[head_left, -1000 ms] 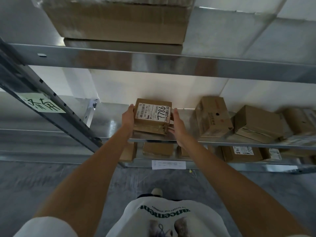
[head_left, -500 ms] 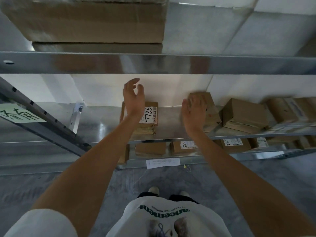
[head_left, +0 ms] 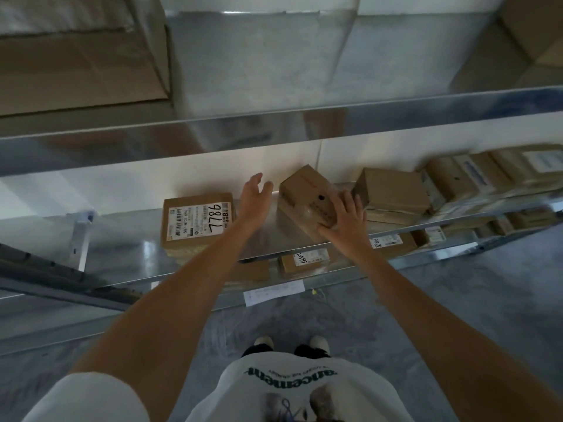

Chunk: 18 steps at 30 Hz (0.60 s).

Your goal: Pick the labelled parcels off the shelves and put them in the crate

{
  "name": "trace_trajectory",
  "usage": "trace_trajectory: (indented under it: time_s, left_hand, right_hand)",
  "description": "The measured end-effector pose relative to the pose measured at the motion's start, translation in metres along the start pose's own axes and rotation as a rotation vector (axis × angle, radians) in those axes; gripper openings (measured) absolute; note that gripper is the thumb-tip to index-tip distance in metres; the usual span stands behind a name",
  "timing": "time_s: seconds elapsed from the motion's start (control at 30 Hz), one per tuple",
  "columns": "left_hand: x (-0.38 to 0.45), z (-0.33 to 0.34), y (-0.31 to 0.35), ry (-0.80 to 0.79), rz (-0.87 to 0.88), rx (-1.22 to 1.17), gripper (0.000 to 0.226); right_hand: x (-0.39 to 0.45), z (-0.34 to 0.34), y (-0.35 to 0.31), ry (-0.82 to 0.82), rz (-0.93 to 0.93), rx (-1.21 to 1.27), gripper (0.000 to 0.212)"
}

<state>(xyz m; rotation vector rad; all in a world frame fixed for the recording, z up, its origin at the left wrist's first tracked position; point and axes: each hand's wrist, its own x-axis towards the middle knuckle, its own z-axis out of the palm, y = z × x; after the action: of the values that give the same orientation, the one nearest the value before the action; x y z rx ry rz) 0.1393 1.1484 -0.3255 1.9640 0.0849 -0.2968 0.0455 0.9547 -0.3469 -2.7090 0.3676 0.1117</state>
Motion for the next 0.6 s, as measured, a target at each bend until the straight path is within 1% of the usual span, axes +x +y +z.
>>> trace_trajectory:
  time_s: [0.1,0.17,0.2,0.23,0.27,0.3,0.33,0.37,0.4,0.43,0.5,0.6]
  left_hand:
    - [-0.005,0.011,-0.003,-0.133,-0.068,0.000,0.053]
    - [-0.009,0.019,-0.006,-0.202,-0.093,-0.004,0.051]
    - [-0.011,0.022,-0.005,-0.222,-0.109,-0.008,0.046]
    - [-0.012,0.026,-0.007,-0.228,-0.121,-0.019,0.040]
    - [-0.013,0.028,-0.008,-0.225,-0.132,-0.033,0.037]
    - [-0.015,0.030,-0.008,-0.219,-0.138,-0.056,0.036]
    - [-0.016,0.032,-0.009,-0.212,-0.149,-0.074,0.035]
    - [-0.017,0.033,-0.009,-0.210,-0.161,-0.097,0.034]
    - [-0.020,0.033,-0.006,-0.204,-0.179,-0.122,0.033]
    - [-0.022,0.033,-0.005,-0.187,-0.192,-0.162,0.030]
    - [-0.026,0.030,0.000,-0.126,-0.206,-0.233,0.023]
    - [-0.029,0.019,0.001,-0.026,-0.238,-0.414,0.031]
  right_hand:
    - [0.002,-0.013,0.018,-0.050,-0.197,-0.091,0.087]
    - [0.004,-0.013,0.027,-0.040,-0.232,-0.076,0.088]
    - [0.004,-0.009,0.031,-0.031,-0.190,0.012,0.092]
    - [0.003,-0.007,0.031,-0.034,-0.109,0.191,0.097]
    - [0.001,-0.005,0.031,-0.041,-0.003,0.442,0.102]
    - [-0.002,-0.001,0.031,-0.055,0.103,0.673,0.102]
    - [-0.006,0.001,0.029,-0.084,0.182,0.823,0.095]
    - [-0.010,0.003,0.027,-0.115,0.225,0.866,0.081]
    - [-0.012,0.005,0.026,-0.127,0.239,0.852,0.068]
    - [-0.012,0.008,0.025,-0.115,0.232,0.840,0.059]
    - [-0.010,0.007,0.024,-0.066,0.216,0.862,0.050]
    - [-0.003,-0.006,0.014,-0.011,0.226,0.939,0.038]
